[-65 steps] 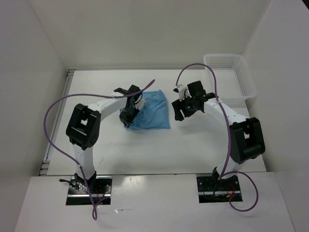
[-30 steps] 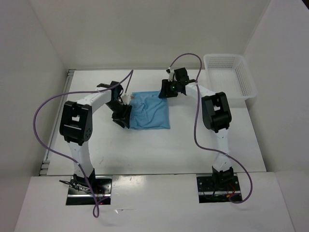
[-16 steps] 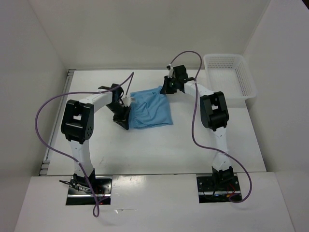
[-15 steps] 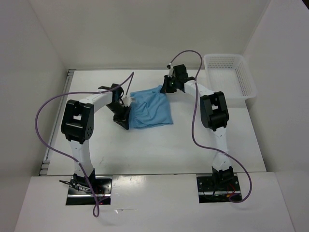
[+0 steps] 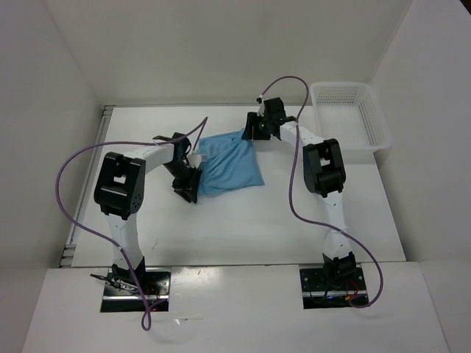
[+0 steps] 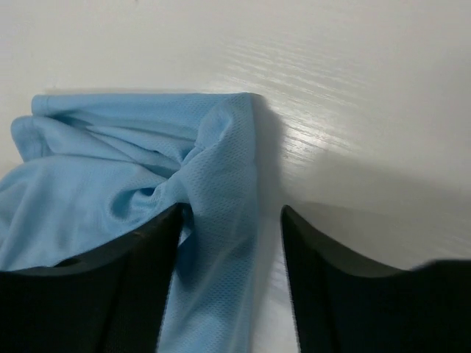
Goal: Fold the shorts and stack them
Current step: Fold the shorts
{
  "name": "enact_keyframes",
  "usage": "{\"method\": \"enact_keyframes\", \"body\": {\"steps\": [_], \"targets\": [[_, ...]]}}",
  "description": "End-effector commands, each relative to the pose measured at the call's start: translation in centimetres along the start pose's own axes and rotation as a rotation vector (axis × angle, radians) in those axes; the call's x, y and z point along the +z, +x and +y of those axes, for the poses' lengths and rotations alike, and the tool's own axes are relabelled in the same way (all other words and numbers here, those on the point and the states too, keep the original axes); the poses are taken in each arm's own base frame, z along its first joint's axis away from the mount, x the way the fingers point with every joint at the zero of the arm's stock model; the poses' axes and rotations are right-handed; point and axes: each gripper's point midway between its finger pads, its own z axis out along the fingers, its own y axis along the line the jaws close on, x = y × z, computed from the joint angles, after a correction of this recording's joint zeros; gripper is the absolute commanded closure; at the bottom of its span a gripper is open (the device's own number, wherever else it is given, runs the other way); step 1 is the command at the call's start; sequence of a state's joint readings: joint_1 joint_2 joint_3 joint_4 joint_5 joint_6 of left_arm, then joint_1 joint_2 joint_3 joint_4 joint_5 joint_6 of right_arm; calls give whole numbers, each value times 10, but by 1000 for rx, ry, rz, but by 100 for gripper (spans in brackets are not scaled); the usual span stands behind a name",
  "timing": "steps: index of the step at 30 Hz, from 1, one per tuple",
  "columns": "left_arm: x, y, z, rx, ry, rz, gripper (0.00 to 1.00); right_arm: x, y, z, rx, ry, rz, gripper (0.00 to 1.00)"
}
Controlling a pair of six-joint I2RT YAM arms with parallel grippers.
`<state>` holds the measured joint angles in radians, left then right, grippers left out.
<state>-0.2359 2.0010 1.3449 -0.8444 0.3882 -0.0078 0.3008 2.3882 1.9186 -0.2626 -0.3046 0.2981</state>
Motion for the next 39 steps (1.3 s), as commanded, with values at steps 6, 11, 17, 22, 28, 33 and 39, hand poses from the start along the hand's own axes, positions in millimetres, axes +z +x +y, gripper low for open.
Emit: {"method": "enact_keyframes", "body": {"steps": [6, 11, 17, 22, 28, 33, 39], "targets": [[-71, -33, -32, 8, 116, -113, 44, -37, -46, 7, -173, -56, -94, 18], [-110, -49, -42, -15, 214, -183, 35, -88, -36, 22, -277, -131, -46, 18], [-94, -128, 2, 41, 107, -330, 20, -117, 52, 5, -329, -166, 156, 20], [-85, -169, 27, 65, 22, -398, 17, -124, 105, -7, -307, -172, 269, 20], [-64, -174, 41, 55, -24, -374, 17, -125, 130, -4, -311, -183, 322, 21], [-56, -173, 40, 52, 7, -359, 37, -123, 149, 13, -303, -247, 363, 26], [-55, -186, 28, 83, 60, -382, 86, -114, 169, 11, -233, -238, 397, 56]]}}
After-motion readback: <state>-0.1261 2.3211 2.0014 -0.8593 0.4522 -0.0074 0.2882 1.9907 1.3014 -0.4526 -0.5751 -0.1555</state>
